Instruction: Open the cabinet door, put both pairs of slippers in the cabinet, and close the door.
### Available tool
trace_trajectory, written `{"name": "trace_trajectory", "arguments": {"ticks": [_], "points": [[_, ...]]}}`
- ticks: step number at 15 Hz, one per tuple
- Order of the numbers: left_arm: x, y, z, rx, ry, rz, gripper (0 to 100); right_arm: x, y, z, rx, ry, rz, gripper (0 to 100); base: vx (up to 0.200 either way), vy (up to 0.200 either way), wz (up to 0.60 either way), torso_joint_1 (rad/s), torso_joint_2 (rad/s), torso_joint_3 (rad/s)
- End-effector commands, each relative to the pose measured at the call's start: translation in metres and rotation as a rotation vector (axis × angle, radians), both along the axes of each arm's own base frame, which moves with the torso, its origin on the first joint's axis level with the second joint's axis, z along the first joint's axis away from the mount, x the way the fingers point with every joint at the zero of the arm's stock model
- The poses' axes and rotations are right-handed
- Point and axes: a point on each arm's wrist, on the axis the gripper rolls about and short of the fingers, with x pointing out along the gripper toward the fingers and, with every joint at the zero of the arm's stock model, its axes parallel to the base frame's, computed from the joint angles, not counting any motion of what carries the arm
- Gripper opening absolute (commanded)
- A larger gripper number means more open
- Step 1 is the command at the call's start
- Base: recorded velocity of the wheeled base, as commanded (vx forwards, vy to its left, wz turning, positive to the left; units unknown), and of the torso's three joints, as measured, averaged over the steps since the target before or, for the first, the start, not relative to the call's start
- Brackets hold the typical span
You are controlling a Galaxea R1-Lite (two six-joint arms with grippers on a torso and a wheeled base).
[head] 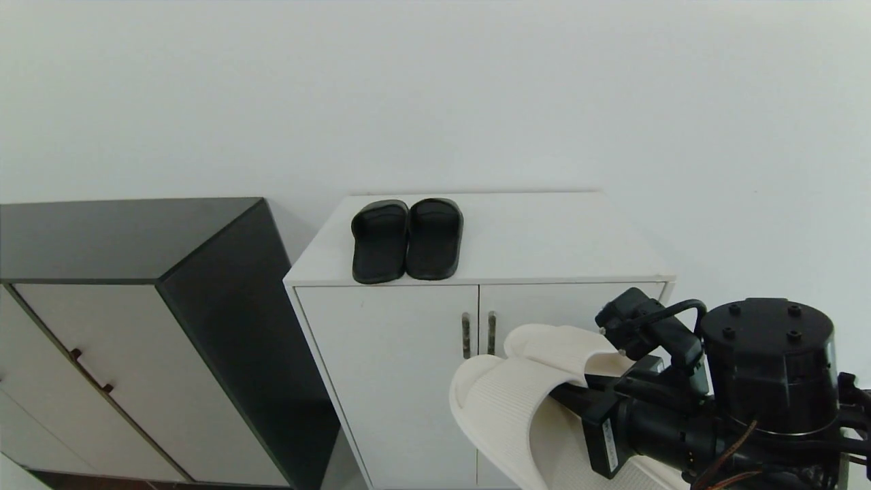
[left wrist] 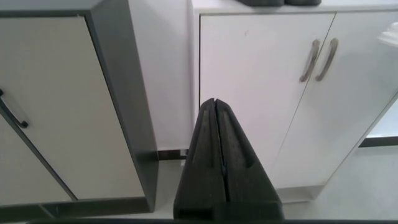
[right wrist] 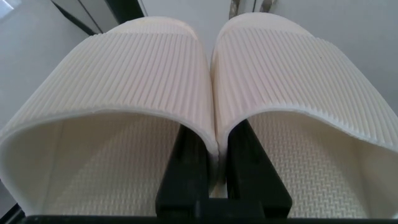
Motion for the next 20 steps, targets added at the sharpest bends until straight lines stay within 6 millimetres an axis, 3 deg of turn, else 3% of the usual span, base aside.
{"name": "trace_trajectory", "arguments": {"ticks": [1,3,4,20], "points": [[0.0001,0.0,-0.0001,0.0,0.003,0.0,0,0.0003,-0.0003,-0.0004,-0.001,0.0,-0.003,0,0.0,0.0,0.0,-0.222,0.53,0.32],[0.0001,0.0,0.0001,-0.001,0.001,0.0,0,0.0005,-0.0001,-0.0007,-0.002,0.001,-0.003,0,0.0,0.0,0.0,-0.21,0.53,0.315],[0.0001,0.0,0.0001,-0.001,0.001,0.001,100,0.0001,-0.0005,0.0,0.0,-0.001,-0.003,0,0.0,0.0,0.0,-0.198,0.52,0.32],[0.0001,-0.0001,-0.0003,0.026,0.003,-0.006,100,-0.0009,-0.0024,-0.002,-0.001,-0.002,-0.003,0,0.0,0.0,0.0,-0.149,0.48,0.33]]}}
